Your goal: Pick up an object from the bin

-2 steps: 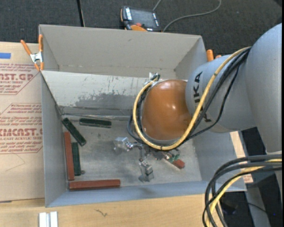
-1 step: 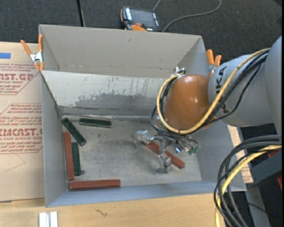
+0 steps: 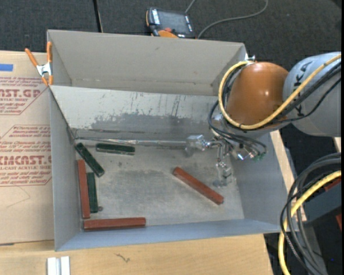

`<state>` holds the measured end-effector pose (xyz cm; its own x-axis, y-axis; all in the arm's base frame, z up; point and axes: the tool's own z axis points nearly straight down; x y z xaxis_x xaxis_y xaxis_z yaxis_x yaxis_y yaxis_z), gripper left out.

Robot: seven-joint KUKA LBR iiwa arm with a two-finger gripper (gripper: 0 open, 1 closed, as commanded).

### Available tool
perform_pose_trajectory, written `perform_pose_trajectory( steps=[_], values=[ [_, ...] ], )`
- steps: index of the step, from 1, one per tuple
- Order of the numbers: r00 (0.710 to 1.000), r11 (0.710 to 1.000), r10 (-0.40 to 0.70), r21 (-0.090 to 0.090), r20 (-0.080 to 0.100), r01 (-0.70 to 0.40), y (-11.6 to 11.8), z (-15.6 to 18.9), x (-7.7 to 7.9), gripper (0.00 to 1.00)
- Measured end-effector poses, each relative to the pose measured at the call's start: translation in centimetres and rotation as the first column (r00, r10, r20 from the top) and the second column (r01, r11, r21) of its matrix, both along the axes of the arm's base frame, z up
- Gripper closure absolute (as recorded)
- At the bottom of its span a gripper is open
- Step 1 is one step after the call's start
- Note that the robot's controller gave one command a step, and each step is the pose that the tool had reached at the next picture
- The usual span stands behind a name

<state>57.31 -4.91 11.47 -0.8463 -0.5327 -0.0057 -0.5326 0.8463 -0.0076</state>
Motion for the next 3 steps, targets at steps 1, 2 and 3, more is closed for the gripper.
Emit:
perform_pose_trajectory(
  steps=[1,2,3],
  values=[
    [0.986,0.986,-0.164,0.005,-0.012,0.164,1.2,-4.2,-2.5,0.00],
    [0.986,0.986,-0.165,0.005,-0.008,0.165,1.2,-4.0,-2.4,1.00],
    [0.992,0.992,-0.124,0.006,0.004,0.124,3.3,9.6,2.4,1.00]
  ],
)
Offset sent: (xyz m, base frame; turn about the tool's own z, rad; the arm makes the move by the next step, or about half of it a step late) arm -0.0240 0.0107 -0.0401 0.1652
